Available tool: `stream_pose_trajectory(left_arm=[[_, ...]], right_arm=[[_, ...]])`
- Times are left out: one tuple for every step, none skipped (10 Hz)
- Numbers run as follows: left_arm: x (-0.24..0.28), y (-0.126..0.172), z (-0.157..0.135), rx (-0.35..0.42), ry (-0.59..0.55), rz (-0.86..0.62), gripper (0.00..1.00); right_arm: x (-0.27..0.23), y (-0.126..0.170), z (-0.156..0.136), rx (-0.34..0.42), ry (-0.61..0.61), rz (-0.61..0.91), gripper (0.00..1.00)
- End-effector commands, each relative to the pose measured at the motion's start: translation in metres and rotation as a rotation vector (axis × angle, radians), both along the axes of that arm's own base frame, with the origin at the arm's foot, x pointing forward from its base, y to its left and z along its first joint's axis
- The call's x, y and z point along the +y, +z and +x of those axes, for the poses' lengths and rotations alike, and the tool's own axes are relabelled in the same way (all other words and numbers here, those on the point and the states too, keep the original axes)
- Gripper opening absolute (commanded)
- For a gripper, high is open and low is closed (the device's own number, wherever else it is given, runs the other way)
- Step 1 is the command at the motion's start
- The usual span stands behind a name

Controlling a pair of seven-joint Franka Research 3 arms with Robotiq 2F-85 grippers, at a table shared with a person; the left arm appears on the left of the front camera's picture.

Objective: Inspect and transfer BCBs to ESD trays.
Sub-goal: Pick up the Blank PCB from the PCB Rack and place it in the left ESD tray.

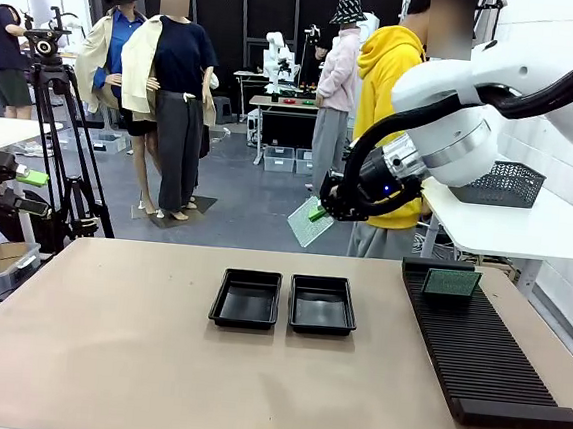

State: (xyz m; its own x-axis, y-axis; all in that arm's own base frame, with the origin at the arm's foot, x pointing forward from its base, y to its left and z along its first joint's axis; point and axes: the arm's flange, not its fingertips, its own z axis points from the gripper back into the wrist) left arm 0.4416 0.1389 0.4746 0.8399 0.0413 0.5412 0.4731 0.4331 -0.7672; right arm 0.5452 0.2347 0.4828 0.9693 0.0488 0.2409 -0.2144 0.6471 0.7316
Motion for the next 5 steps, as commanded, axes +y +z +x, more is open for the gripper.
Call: stream_pose_trajectory(left_arm=[[0.0003, 0.0027, -0.0007, 0.014, 0.009, -0.006, 1.0], [0.0003, 0.0027, -0.0007, 0.014, 0.009, -0.006, 1.0], [0.0003, 0.0027, -0.0007, 0.014, 0.009, -0.006, 1.0], [0.0003, 0.0027, -0.0007, 0.014, 0.009, -0.006, 1.0], [0.0003, 0.0027, -0.0007, 0.014, 0.009, -0.006, 1.0]], right_arm=[[0.0105, -0.007, 0.008, 0.006, -0.057, 0.005, 0.0], [0.0092, -0.008, 0.0073, -0.004, -0.04, 0.009, 0.0], [0.0047, -0.007, 0.006, -0.008, 0.002, -0.002, 0.0], [0.0011, -0.0099, 0.005, 0.001, -0.028, -0.005, 0.0], [0.0011, -0.0099, 0.005, 0.001, -0.028, -0.005, 0.0]])
